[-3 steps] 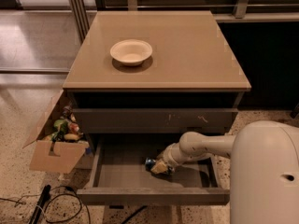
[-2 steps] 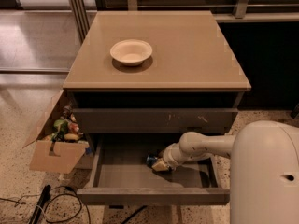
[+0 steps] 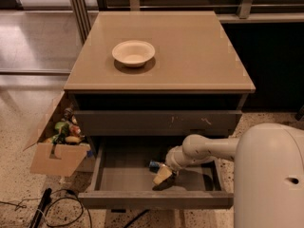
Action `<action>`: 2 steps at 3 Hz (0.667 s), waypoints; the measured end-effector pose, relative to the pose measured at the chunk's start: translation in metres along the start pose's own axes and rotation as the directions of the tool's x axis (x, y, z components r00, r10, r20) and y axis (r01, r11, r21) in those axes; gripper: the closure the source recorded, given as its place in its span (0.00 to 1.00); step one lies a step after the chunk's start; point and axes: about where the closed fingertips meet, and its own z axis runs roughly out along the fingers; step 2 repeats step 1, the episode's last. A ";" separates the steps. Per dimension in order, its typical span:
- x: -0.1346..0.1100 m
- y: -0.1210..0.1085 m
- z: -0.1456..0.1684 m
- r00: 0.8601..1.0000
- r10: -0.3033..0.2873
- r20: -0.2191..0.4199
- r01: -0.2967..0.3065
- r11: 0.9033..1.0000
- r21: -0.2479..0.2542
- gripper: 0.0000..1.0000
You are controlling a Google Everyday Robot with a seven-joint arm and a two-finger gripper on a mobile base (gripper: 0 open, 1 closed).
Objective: Place redbull can into middle drawer
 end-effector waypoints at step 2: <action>0.000 0.000 0.000 1.000 0.000 0.000 0.000 1.000 0.000 0.00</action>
Offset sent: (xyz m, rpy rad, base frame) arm 0.0000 0.0000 0.0000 0.0000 0.0000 0.0000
